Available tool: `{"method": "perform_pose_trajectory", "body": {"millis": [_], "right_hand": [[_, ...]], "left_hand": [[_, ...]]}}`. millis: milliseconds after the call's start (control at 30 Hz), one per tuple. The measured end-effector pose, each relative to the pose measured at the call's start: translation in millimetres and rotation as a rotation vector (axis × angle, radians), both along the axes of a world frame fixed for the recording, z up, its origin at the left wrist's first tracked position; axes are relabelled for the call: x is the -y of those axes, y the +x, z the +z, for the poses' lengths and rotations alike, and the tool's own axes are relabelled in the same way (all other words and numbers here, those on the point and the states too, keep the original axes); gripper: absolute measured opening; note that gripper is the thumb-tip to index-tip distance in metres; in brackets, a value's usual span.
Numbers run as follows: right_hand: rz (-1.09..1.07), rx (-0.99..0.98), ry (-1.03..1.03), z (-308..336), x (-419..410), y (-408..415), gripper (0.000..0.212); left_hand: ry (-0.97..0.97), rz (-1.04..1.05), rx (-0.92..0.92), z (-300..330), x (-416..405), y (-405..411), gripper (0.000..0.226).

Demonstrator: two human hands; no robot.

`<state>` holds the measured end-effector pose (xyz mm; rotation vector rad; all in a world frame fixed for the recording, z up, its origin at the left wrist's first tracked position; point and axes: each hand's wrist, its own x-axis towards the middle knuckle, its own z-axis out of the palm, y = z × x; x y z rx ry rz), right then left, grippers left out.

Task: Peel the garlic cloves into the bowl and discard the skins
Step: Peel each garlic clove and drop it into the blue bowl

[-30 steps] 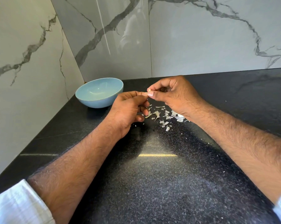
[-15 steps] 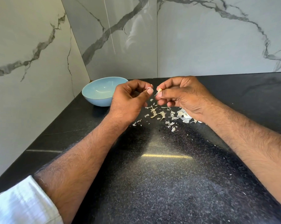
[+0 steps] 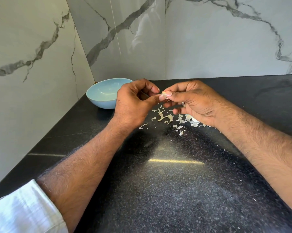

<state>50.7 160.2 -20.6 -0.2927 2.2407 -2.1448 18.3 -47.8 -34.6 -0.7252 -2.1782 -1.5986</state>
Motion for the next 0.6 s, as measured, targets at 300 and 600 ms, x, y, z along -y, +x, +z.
{"method": "perform_pose_trajectory", "body": {"millis": [300,600], "right_hand": [[0.024,0.072,0.031,-3.1,-1.1,-3.6,0.015],[-0.094,-0.103,0.383,-2.7,3.7,-3.0,0.009]], "left_hand": [[-0.168,0.058,-0.152,2.8,0.1,1.7,0.008],[-0.242,-0.051,0.003,2.1,-1.8,5.3,0.008]]}}
